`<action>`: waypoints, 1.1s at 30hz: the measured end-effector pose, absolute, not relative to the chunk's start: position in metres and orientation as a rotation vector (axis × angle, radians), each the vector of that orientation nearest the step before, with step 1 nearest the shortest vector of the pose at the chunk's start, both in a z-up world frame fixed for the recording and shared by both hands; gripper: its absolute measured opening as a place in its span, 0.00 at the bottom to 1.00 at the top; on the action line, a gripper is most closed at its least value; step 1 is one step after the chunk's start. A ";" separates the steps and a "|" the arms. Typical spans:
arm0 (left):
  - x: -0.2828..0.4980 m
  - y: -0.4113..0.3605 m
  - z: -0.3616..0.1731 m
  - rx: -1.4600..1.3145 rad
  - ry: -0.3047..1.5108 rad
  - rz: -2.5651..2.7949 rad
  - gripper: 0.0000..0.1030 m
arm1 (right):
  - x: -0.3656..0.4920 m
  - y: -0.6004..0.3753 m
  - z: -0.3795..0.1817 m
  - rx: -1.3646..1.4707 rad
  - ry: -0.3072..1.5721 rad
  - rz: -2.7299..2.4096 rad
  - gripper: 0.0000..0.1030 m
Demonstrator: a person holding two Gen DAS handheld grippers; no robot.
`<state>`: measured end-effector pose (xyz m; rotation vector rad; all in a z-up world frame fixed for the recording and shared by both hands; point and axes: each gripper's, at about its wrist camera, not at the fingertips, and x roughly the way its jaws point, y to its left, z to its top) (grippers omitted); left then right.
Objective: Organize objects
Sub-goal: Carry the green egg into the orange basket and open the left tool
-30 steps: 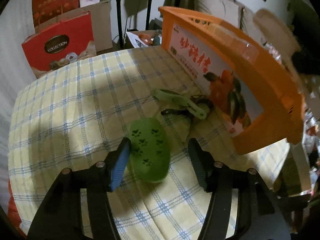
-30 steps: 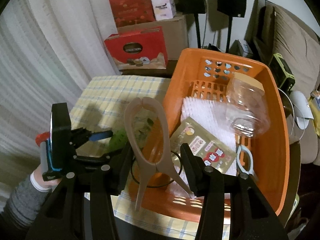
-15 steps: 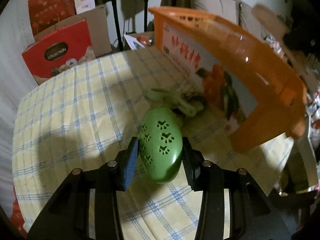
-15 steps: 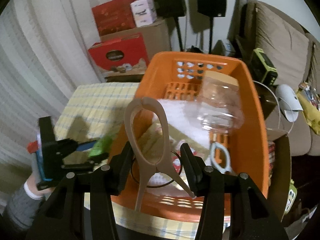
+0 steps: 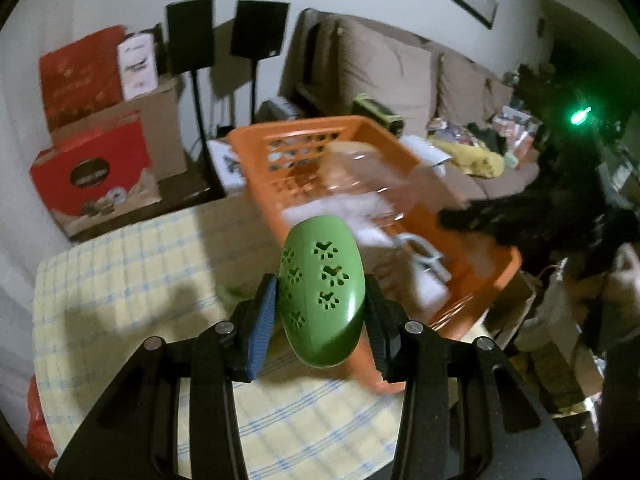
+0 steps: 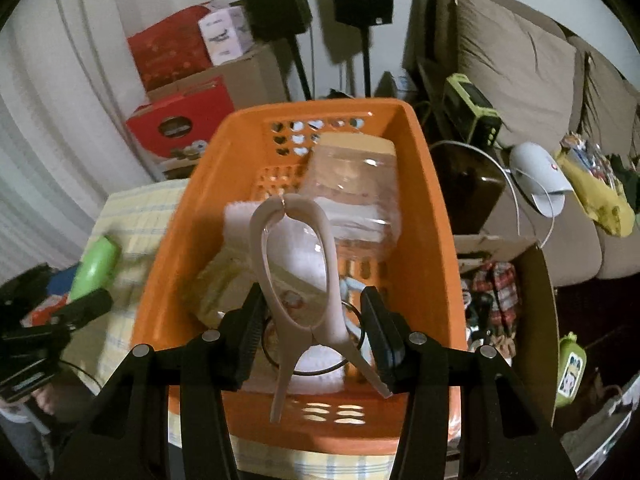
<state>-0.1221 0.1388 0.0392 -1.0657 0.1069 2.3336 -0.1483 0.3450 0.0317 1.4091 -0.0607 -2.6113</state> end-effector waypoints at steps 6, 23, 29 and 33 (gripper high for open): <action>-0.130 0.189 0.042 -1.072 0.150 2.311 0.38 | -0.152 0.356 0.016 1.444 -0.052 -2.603 0.48; -0.147 0.241 -0.015 -1.253 0.237 2.293 0.38 | -0.171 0.364 0.034 1.389 -0.083 -2.614 0.48; -0.146 0.250 -0.023 -1.258 0.296 2.295 0.38 | -0.176 0.362 0.029 1.408 -0.083 -2.592 0.48; -0.145 0.253 -0.025 -1.255 0.340 2.309 0.38 | -0.174 0.363 0.018 1.424 -0.078 -2.565 0.48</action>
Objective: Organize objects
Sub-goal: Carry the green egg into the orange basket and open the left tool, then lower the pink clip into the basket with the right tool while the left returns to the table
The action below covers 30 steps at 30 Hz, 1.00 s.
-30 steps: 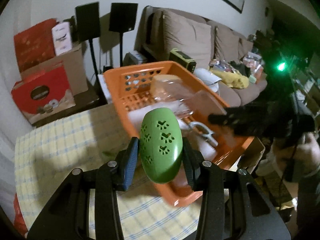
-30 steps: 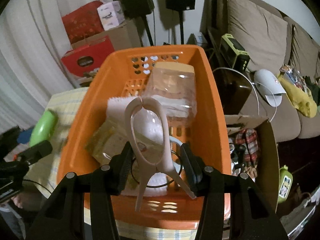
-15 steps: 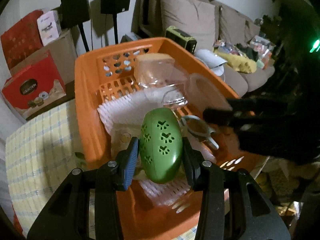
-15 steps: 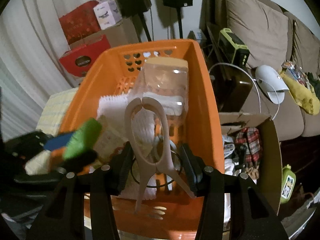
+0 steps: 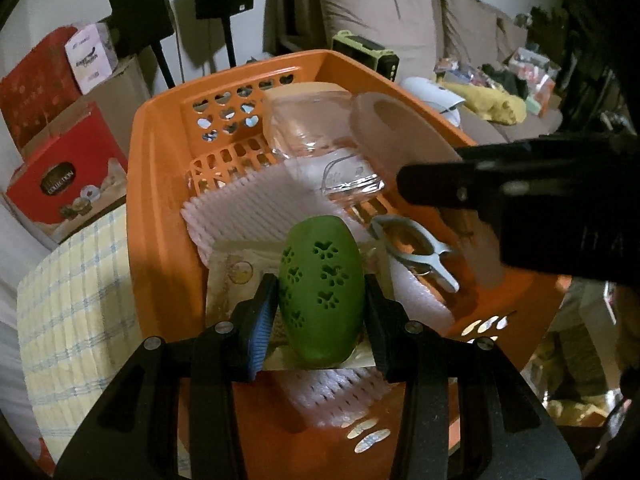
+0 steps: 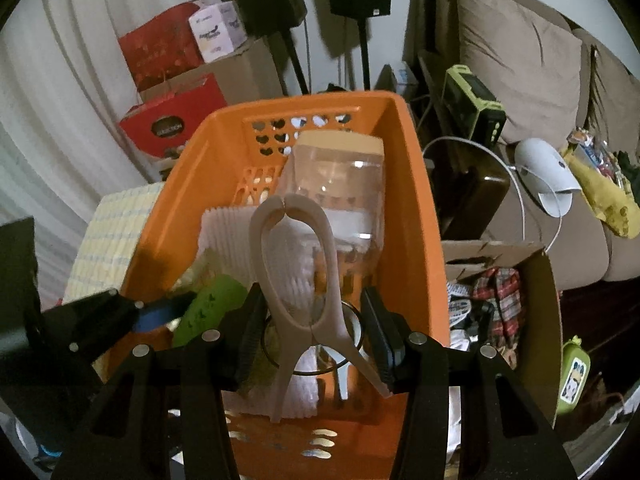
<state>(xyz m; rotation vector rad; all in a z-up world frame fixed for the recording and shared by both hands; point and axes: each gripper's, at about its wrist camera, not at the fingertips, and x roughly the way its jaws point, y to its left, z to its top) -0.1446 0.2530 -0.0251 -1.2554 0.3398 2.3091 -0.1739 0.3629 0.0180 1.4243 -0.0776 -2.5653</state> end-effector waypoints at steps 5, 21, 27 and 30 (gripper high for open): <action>-0.146 0.246 -0.022 -1.262 0.288 2.333 0.62 | -0.168 0.365 0.004 1.453 -0.070 -2.542 0.48; -0.142 0.181 0.031 -1.215 0.080 2.379 0.72 | -0.175 0.345 0.031 1.411 -0.053 -2.552 0.48; -0.144 0.159 0.038 -1.197 0.073 2.441 0.83 | -0.201 0.321 0.043 1.413 -0.078 -2.524 0.48; -0.147 0.148 0.038 -1.201 0.055 2.454 0.84 | -0.222 0.305 0.044 1.429 -0.149 -2.489 0.48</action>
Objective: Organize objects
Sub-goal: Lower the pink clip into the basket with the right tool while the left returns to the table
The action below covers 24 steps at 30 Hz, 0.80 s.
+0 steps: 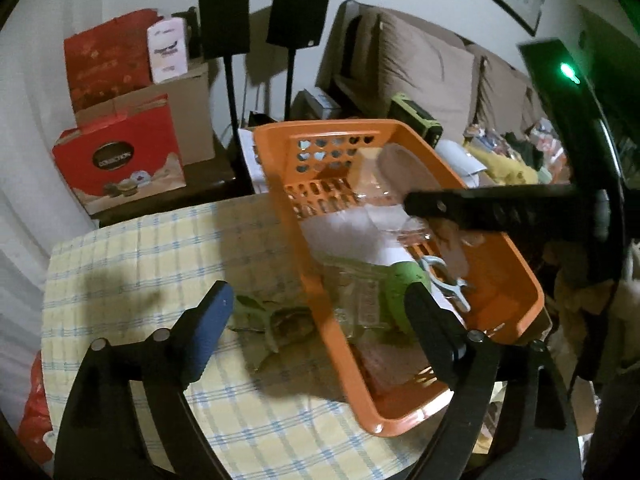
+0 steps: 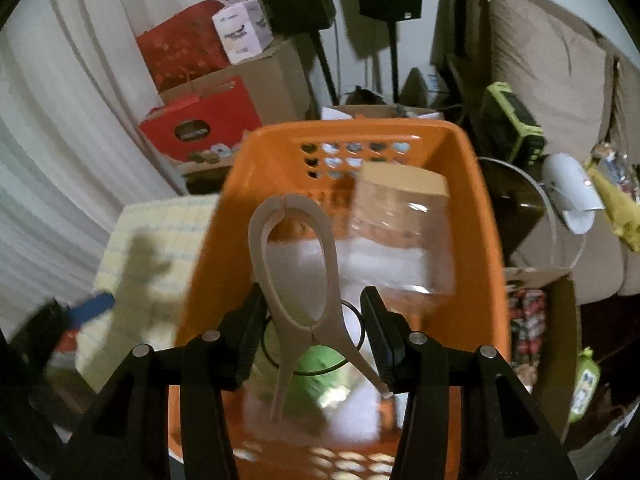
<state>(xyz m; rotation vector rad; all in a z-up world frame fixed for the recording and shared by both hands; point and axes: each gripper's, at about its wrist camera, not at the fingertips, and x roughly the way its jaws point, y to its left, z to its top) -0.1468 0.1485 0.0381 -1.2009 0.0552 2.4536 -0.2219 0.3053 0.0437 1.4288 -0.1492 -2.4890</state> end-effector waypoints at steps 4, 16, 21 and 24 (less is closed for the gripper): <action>-0.152 0.137 0.034 -1.214 0.038 2.467 0.85 | -0.250 0.288 0.038 1.465 -0.208 -2.481 0.48; -0.167 0.102 0.017 -1.270 -0.045 2.464 0.91 | -0.307 0.280 -0.001 1.556 -0.331 -2.522 0.48; -0.171 0.090 0.011 -1.284 -0.066 2.472 0.91 | -0.316 0.275 -0.009 1.559 -0.284 -2.562 0.53; -0.173 0.083 0.005 -1.297 -0.084 2.474 0.91 | -0.313 0.277 -0.008 1.546 -0.284 -2.568 0.61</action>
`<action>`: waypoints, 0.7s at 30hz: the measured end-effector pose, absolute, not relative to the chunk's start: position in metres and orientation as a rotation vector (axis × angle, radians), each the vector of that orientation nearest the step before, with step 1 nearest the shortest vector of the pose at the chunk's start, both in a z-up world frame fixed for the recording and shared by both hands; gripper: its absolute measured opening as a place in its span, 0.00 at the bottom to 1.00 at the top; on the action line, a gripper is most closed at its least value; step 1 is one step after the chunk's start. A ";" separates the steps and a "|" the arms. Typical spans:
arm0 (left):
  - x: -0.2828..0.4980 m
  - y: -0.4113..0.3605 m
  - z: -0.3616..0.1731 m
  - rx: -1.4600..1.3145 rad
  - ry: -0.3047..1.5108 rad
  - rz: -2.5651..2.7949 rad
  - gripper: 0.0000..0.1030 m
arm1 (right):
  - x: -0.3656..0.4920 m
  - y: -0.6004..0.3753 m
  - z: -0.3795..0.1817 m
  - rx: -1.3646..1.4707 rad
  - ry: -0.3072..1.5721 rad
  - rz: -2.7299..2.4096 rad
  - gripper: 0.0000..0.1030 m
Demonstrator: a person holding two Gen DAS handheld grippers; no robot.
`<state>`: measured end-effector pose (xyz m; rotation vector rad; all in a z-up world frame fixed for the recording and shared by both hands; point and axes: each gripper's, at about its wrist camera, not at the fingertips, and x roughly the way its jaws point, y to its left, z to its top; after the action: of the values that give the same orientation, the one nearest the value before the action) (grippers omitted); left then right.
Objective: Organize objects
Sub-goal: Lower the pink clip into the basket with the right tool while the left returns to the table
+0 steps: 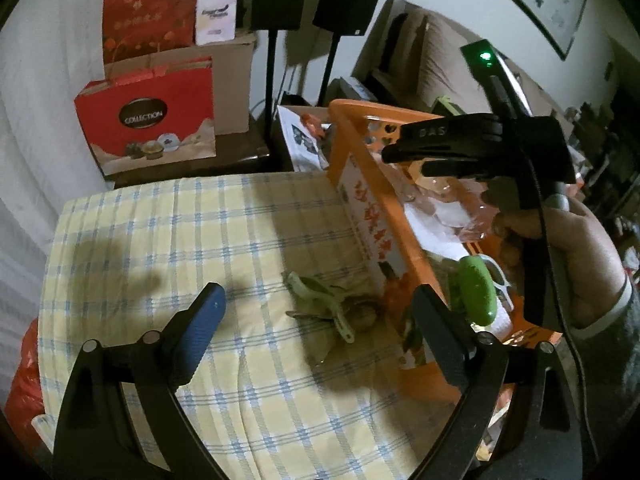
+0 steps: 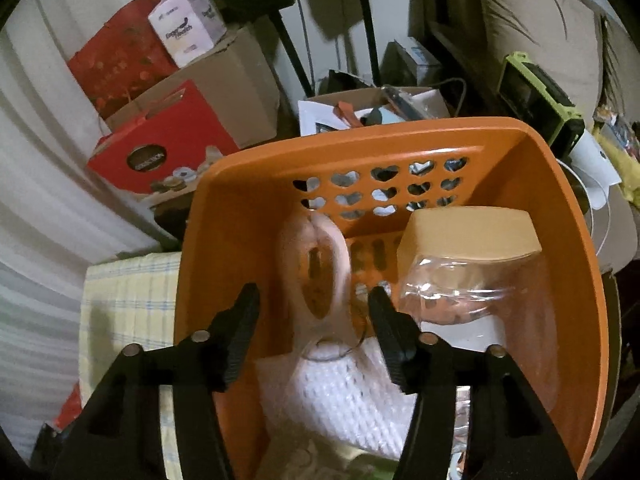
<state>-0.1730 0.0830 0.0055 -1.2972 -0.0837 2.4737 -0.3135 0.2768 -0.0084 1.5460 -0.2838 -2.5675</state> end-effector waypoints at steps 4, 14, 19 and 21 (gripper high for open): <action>-0.177 0.077 -0.001 -1.346 -0.145 2.416 0.91 | -0.306 0.278 0.000 1.527 -0.265 -2.566 0.62; -0.174 0.066 -0.006 -1.370 -0.163 2.472 0.91 | -0.256 0.267 0.037 1.401 -0.159 -2.549 0.62; -0.177 0.067 -0.021 -1.426 -0.163 2.457 0.91 | -0.223 0.258 0.052 1.339 -0.104 -2.520 0.62; -0.177 0.068 -0.027 -1.448 -0.169 2.449 0.91 | -0.212 0.256 0.056 1.319 -0.096 -2.510 0.62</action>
<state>-0.1773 0.0682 -0.0270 -1.4479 -0.1691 2.4493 -0.2120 0.2557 0.0558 1.3191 -0.0965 -2.5097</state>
